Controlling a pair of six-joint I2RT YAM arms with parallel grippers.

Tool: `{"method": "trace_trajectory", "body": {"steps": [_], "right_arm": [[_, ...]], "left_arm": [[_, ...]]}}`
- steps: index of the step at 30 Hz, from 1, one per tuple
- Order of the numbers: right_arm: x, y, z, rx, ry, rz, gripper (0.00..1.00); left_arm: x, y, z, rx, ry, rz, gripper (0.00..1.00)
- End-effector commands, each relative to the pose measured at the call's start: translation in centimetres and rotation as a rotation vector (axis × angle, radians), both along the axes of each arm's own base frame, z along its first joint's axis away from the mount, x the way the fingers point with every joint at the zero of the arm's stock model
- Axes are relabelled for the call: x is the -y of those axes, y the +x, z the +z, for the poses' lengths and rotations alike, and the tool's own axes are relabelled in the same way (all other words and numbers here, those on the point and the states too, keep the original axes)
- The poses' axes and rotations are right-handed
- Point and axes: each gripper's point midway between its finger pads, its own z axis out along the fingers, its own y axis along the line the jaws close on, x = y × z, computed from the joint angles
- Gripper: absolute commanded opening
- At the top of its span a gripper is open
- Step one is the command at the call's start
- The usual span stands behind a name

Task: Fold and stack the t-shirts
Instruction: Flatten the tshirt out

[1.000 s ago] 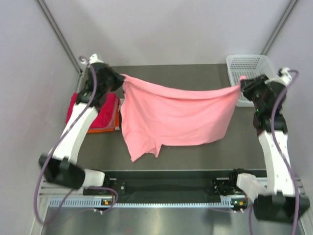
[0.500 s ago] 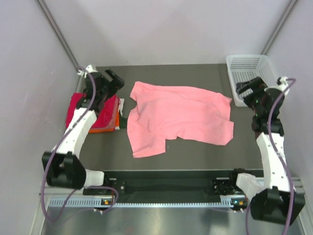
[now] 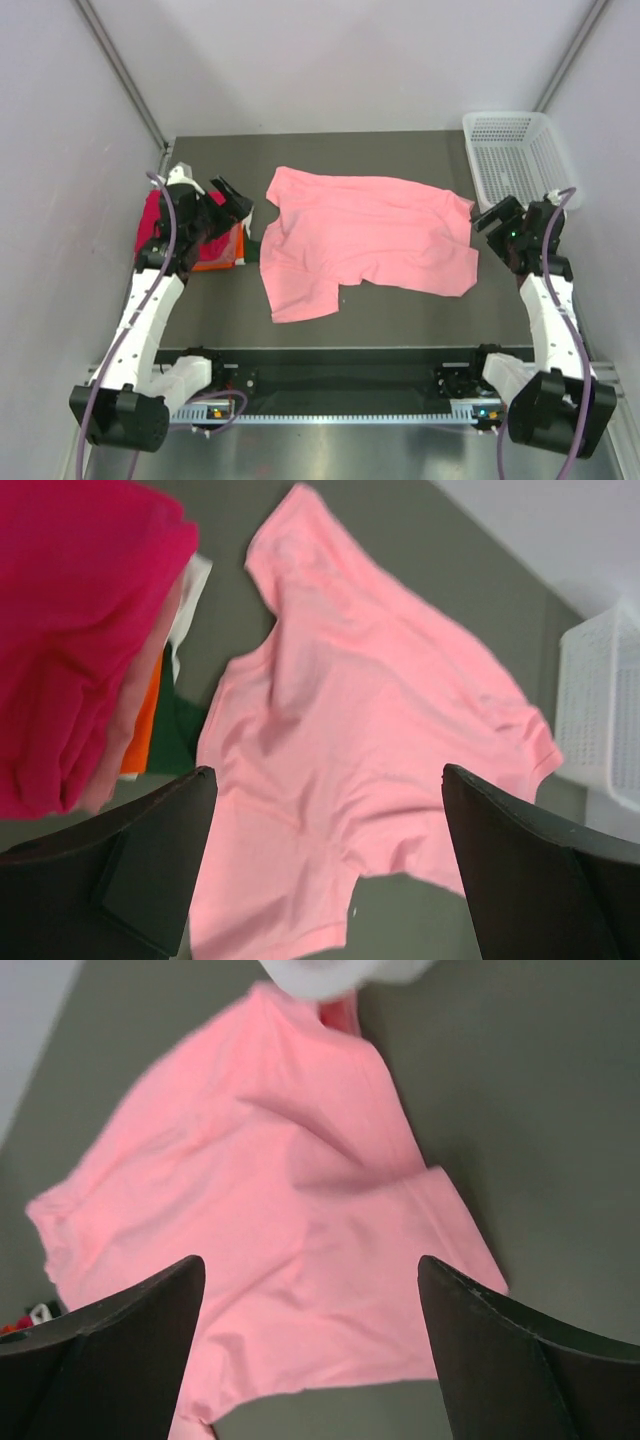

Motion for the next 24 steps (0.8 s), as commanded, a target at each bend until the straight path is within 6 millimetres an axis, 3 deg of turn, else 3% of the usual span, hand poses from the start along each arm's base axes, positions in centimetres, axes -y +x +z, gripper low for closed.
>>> {"method": "trace_trajectory", "body": {"steps": [1,5,9,12,18,24], "right_arm": [[-0.6,-2.2,-3.4,-0.192,0.027,0.037,0.87],[0.1,-4.0,-5.3,-0.286,-0.023,0.025,0.84],[0.9,-5.4,-6.8,-0.317,-0.062,-0.016,0.79],[0.6,-5.6,-7.5,-0.313,-0.063,0.009,0.79],[-0.8,-5.2,-8.4,-0.270,-0.026,0.077,0.78],[-1.3,-5.1,-9.3,-0.260,0.001,0.089,0.78]], "left_arm": [[0.7,-2.8,-3.7,-0.147,0.028,-0.087,0.99],[1.6,-5.2,-5.7,-0.199,0.018,-0.164,0.98],[2.9,-7.5,-9.7,-0.265,-0.040,-0.222,0.96],[4.4,-8.0,-11.4,-0.274,-0.069,-0.268,0.89],[7.5,-7.5,-15.1,-0.350,0.037,-0.339,0.82],[8.7,-6.2,-17.9,-0.422,0.092,-0.354,0.78]]}}
